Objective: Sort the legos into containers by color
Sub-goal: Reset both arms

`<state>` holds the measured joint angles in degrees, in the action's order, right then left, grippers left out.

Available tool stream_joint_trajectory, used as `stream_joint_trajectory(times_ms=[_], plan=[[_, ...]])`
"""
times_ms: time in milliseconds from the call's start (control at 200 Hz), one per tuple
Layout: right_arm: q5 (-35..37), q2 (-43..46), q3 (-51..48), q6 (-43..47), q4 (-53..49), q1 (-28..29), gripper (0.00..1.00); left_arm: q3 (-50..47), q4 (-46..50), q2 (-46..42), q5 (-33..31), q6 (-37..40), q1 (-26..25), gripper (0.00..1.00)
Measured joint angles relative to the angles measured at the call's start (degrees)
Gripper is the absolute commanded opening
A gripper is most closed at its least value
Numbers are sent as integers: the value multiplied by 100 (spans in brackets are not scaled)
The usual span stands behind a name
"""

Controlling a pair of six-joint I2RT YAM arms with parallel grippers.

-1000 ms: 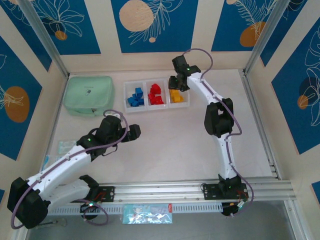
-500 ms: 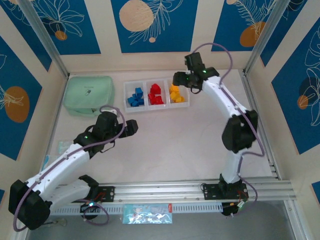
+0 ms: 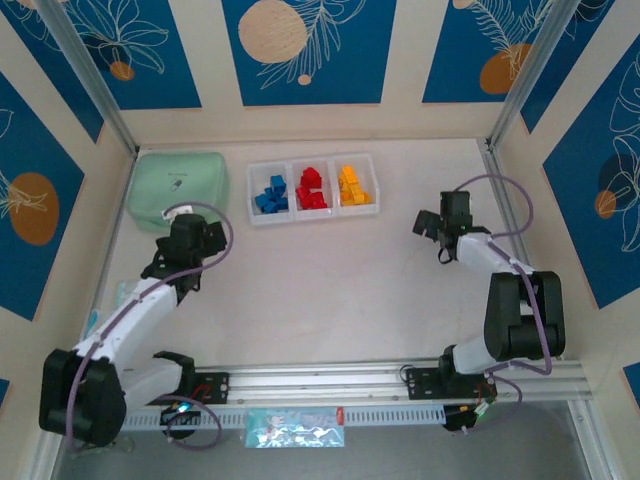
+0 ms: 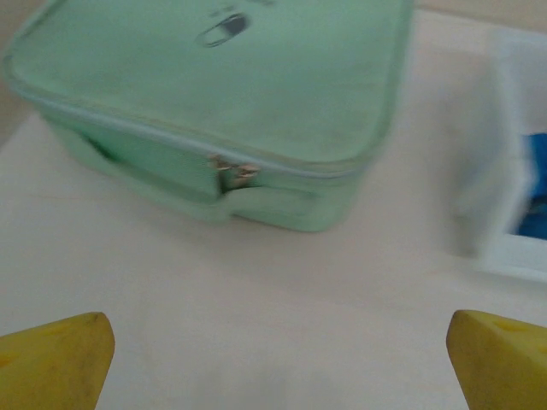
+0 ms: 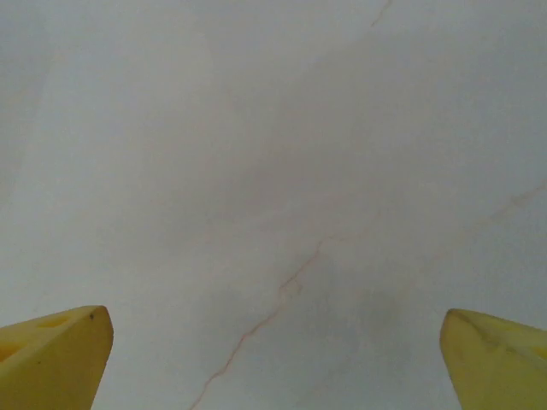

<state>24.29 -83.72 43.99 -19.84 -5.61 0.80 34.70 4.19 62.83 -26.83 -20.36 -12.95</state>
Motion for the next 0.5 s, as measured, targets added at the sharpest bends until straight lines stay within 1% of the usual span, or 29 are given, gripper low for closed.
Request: stream_joint_trajectory(times_ms=[115, 200, 280, 315, 390, 440, 500], plan=[[-444, -92, -688, 339, 1187, -90, 99, -702, -1290, 483, -140, 758, 188, 99], [-841, -96, -1029, 625, 1945, -120, 99, -944, -2048, 940, -125, 1248, 208, 99], [-1191, -98, -1215, 837, 2621, -131, 99, -1202, -3025, 1329, -57, 1705, 212, 99], [-1351, -103, -1355, 927, 3051, -131, 99, -1366, -3519, 1460, 37, 1875, 223, 99], [-1652, -127, -1836, 1104, 4059, -125, 99, -1543, -4098, 1650, 345, 2096, 271, 99], [-1781, -199, -2057, 1182, 4365, -114, 99, -1565, -4503, 1840, 573, 2208, 310, 99], [-1908, -306, -2098, 1235, 4413, -120, 99, -1593, -5180, 2181, 824, 2297, 345, 99]])
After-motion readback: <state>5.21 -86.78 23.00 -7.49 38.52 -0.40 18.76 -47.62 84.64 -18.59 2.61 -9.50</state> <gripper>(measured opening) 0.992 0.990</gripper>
